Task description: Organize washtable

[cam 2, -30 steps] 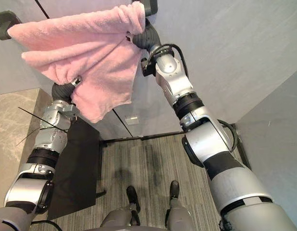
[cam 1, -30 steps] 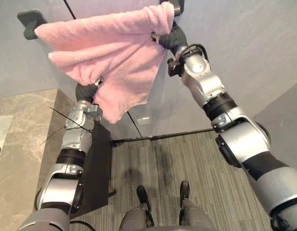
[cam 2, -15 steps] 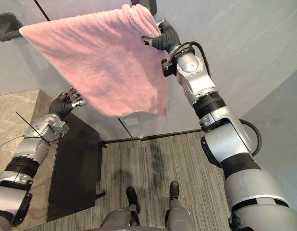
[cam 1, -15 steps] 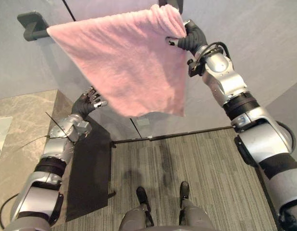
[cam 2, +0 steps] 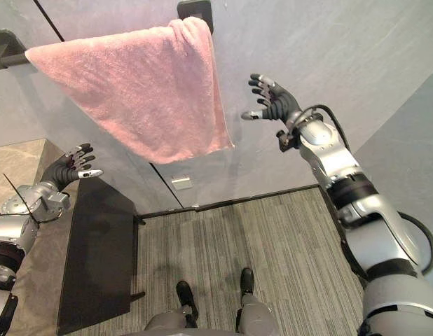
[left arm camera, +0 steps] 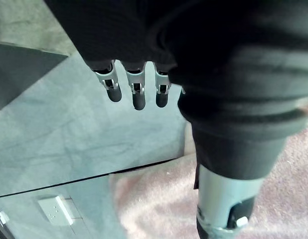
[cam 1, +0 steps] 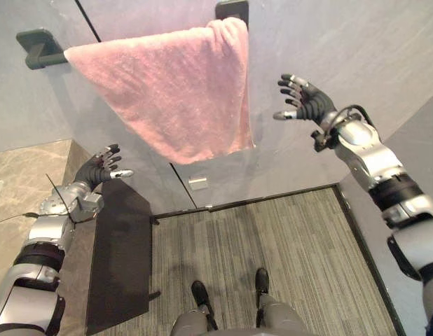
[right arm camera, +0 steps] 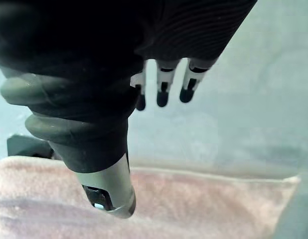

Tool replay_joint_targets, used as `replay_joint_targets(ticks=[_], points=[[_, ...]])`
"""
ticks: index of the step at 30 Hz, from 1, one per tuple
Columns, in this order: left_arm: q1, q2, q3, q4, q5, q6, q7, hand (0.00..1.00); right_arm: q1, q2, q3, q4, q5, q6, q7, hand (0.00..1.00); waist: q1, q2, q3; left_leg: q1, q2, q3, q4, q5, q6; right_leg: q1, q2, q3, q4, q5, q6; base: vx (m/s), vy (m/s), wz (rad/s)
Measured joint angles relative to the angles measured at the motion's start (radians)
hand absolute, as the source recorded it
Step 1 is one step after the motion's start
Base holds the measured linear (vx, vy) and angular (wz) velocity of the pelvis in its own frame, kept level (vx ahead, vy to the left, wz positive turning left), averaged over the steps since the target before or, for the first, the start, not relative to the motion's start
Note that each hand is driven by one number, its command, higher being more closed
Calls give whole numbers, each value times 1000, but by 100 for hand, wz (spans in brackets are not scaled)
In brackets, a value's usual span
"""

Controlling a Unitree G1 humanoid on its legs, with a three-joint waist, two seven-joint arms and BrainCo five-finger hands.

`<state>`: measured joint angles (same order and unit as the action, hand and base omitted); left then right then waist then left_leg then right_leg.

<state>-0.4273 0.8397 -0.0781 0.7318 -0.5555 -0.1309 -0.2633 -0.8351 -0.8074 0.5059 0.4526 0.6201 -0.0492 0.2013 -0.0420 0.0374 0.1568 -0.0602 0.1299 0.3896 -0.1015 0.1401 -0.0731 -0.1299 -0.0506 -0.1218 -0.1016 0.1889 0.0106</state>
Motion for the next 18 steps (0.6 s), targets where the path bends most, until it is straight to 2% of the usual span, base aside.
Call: replay_joint_targets(ticks=[2,5,7,9,12,15,18], points=[[-10,0,74,5,9,0,29,0,45,-8,-50,-60,1,0,0,0,0,-1,-14,3,0,0,0,-3,-4,3,0,0,-1,-4,3,0,0,0],[-28,-1,215,-37,6,-6,124,0,92,-3,-180,-147,8,-15,-12,0,3,-4,-35,2,0,-3,0,-3,-4,4,-1,-2,-1,-6,5,2,3,1],[-26,-5,293,-129,4,-20,199,0,110,17,-274,-189,13,-48,-56,0,4,-7,-52,1,4,-6,0,-3,-5,5,-2,-6,-1,-7,6,11,3,5],[-21,-7,334,-292,-1,-60,253,0,124,36,-354,-267,35,-97,-102,0,5,-8,-78,-1,4,-12,0,-3,-5,6,-3,-11,-1,-9,7,17,3,7],[-5,-22,334,-497,-16,-98,261,0,146,63,-371,-405,59,-141,-107,0,4,-5,-98,10,-2,-19,0,-3,-4,21,-3,-19,-1,-17,10,22,19,8],[24,-44,325,-672,-20,-121,255,0,208,96,-366,-532,59,-155,-78,0,5,1,-112,15,-3,-22,-1,-3,-4,28,-4,-23,-1,-21,9,19,11,4],[55,-54,311,-760,-23,-143,235,0,242,95,-304,-565,59,-164,-42,0,1,9,-118,22,-3,-27,-1,-4,-5,38,-5,-31,-1,-25,7,5,4,6]])
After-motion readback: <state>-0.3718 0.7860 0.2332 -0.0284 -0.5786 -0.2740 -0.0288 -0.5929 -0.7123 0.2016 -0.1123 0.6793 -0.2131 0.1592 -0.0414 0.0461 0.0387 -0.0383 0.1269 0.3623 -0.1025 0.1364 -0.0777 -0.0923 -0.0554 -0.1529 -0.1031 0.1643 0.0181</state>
